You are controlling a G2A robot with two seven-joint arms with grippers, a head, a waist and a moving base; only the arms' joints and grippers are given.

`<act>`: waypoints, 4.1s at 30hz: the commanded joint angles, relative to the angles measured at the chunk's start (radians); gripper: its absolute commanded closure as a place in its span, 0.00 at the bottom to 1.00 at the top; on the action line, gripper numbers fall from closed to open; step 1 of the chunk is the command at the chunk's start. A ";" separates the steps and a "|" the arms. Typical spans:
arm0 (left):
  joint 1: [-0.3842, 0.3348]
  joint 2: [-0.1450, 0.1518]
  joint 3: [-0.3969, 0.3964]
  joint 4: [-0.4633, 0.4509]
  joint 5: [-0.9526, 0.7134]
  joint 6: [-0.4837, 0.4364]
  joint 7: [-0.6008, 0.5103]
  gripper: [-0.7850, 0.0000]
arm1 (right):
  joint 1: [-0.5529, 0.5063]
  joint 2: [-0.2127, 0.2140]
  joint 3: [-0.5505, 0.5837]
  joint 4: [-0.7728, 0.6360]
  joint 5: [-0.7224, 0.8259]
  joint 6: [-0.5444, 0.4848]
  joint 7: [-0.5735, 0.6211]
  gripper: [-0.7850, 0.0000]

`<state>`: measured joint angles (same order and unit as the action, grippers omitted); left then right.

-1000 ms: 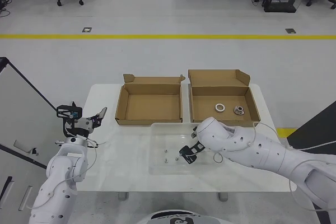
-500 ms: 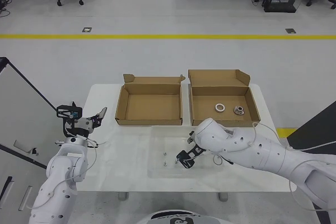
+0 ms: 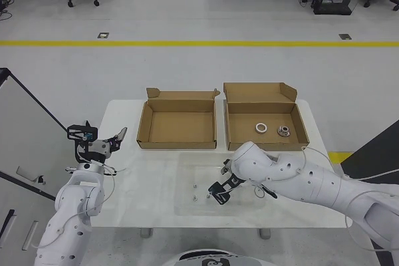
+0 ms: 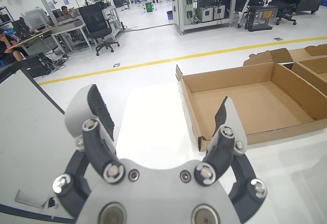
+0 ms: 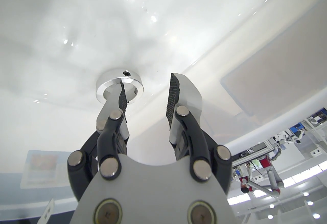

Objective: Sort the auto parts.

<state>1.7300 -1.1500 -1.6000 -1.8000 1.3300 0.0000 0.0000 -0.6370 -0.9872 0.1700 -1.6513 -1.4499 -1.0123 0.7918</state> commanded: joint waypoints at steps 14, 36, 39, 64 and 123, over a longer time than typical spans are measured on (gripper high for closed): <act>0.000 0.000 0.000 0.000 0.000 0.000 0.000 0.00 | 0.031 0.006 0.000 0.039 0.141 0.000 0.016 0.53; 0.000 0.000 0.000 0.000 0.000 0.000 0.000 0.00 | 0.003 -0.023 0.000 0.032 0.118 0.000 0.016 0.53; 0.000 0.000 0.000 0.000 0.000 0.000 0.000 0.00 | 0.009 -0.025 0.000 0.046 0.124 0.000 0.016 0.53; 0.000 0.000 0.000 0.000 0.000 0.000 0.000 0.00 | -0.001 -0.054 0.000 0.107 0.112 0.000 0.016 0.88; 0.000 0.000 0.000 0.000 0.000 0.000 0.000 0.00 | -0.188 0.275 0.433 0.215 0.507 0.000 -1.017 1.00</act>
<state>1.7300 -1.1500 -1.6000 -1.8000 1.3300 0.0000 0.0000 -0.8098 -0.7114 0.6064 -1.4529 -0.9707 -1.0134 -0.1660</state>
